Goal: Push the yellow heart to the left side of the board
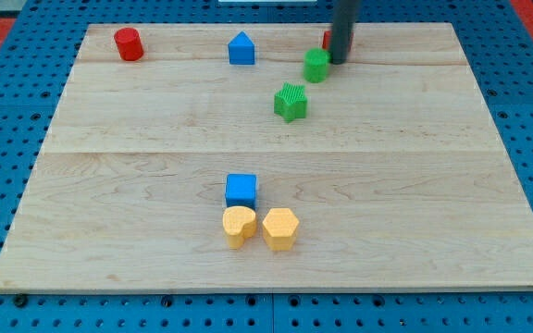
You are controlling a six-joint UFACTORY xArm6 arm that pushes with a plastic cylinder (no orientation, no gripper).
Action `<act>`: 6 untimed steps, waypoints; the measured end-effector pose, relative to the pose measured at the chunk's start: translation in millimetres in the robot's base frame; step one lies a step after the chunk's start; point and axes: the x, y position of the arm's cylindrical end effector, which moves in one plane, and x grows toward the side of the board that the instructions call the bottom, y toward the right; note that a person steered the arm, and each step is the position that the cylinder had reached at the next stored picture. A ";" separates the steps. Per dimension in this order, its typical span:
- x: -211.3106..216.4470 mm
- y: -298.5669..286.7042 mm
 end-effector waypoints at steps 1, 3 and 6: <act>44.1 -34.6; 99.8 3.4; 309.8 -5.8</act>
